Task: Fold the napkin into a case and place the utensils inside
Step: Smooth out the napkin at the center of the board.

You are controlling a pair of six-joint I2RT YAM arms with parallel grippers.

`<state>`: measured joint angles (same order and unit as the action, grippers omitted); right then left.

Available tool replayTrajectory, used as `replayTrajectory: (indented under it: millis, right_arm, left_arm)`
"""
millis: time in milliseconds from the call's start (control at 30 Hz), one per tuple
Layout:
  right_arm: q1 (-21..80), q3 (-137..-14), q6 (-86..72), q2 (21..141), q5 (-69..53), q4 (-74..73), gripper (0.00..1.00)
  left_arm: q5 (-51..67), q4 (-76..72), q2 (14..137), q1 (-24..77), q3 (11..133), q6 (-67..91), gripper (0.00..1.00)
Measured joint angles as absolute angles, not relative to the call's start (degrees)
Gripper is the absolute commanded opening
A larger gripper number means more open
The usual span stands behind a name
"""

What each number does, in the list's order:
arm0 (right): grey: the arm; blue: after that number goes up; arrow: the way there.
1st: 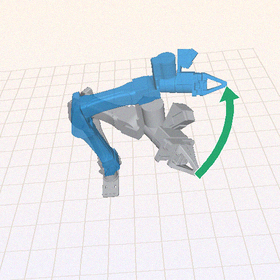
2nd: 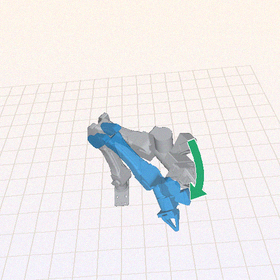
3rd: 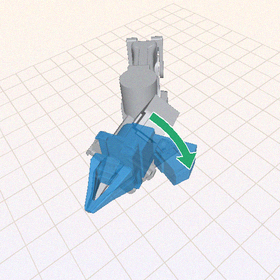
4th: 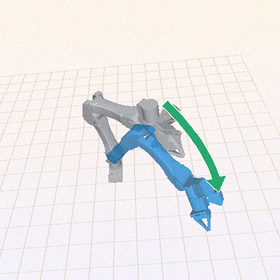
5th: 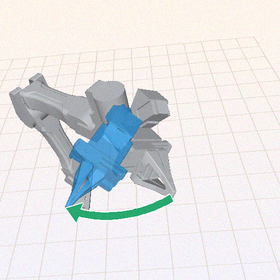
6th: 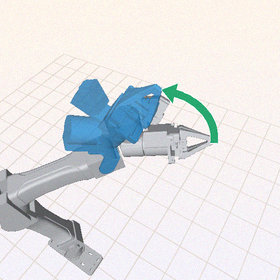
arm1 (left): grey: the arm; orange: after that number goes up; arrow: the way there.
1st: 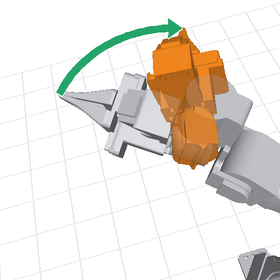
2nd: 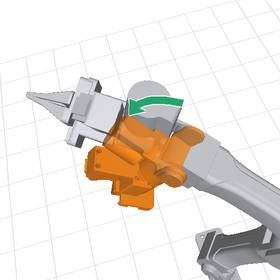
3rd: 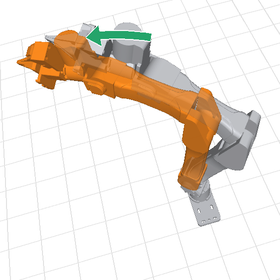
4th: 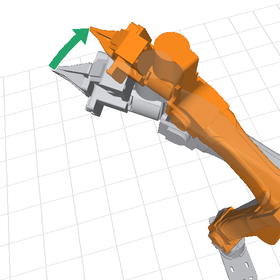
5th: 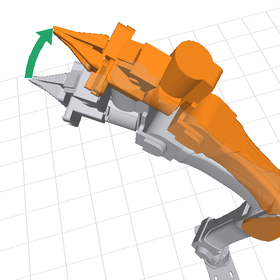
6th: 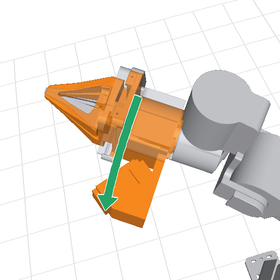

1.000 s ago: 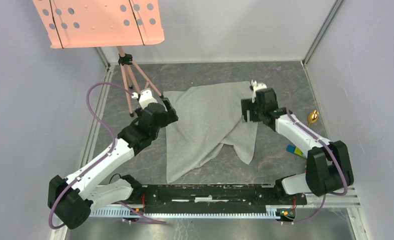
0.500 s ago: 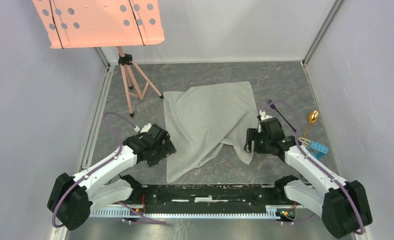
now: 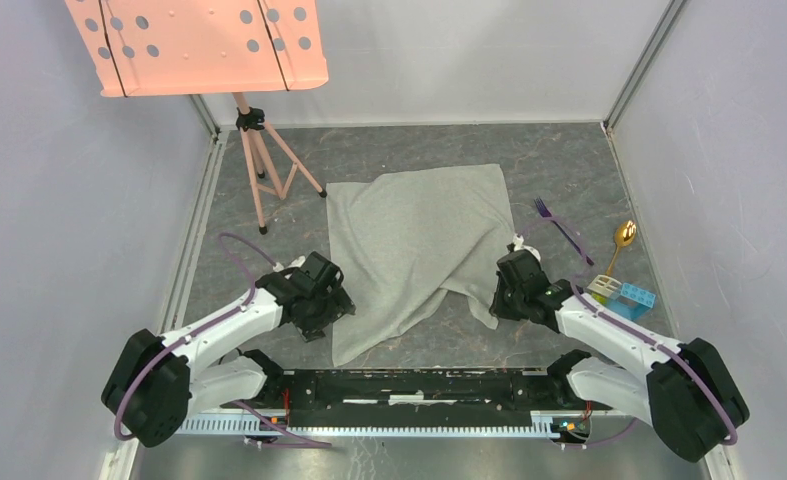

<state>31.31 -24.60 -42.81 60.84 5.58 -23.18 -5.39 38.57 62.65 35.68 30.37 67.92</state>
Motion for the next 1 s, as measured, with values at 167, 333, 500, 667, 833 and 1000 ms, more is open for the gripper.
replayTrajectory:
  millis: [167, 333, 500, 667, 833, 1000]
  right_arm:
    - [31.8, -27.2, -42.5, 59.5, 7.1, -29.6, 0.00]
    - [31.8, -35.9, -42.0, 54.5, 9.6, -41.1, 0.00]
    - [31.8, -38.5, -42.0, 50.3, 10.0, -50.9, 0.00]
    - [31.8, -41.6, -41.7, 50.9, 15.0, -59.4, 0.11]
    - [31.8, -44.1, -41.2, 51.5, 22.0, -63.3, 0.66]
    - [31.8, -44.7, -32.0, 53.0, 20.7, -53.4, 0.98]
  left_arm:
    - [-5.5, 38.6, 62.0, 35.7, 30.2, 68.0, 0.90]
    - [-7.4, 43.0, 61.2, 35.7, 32.7, 67.9, 0.91]
    - [-9.0, 45.5, 61.1, 35.7, 36.9, 67.0, 0.93]
    - [-10.0, 46.2, 60.1, 35.7, 38.0, 65.1, 0.96]
    - [-8.5, 44.2, 59.8, 35.7, 39.2, 59.4, 0.98]
    - [-4.9, 34.7, 59.6, 35.7, 39.4, 54.8, 1.00]
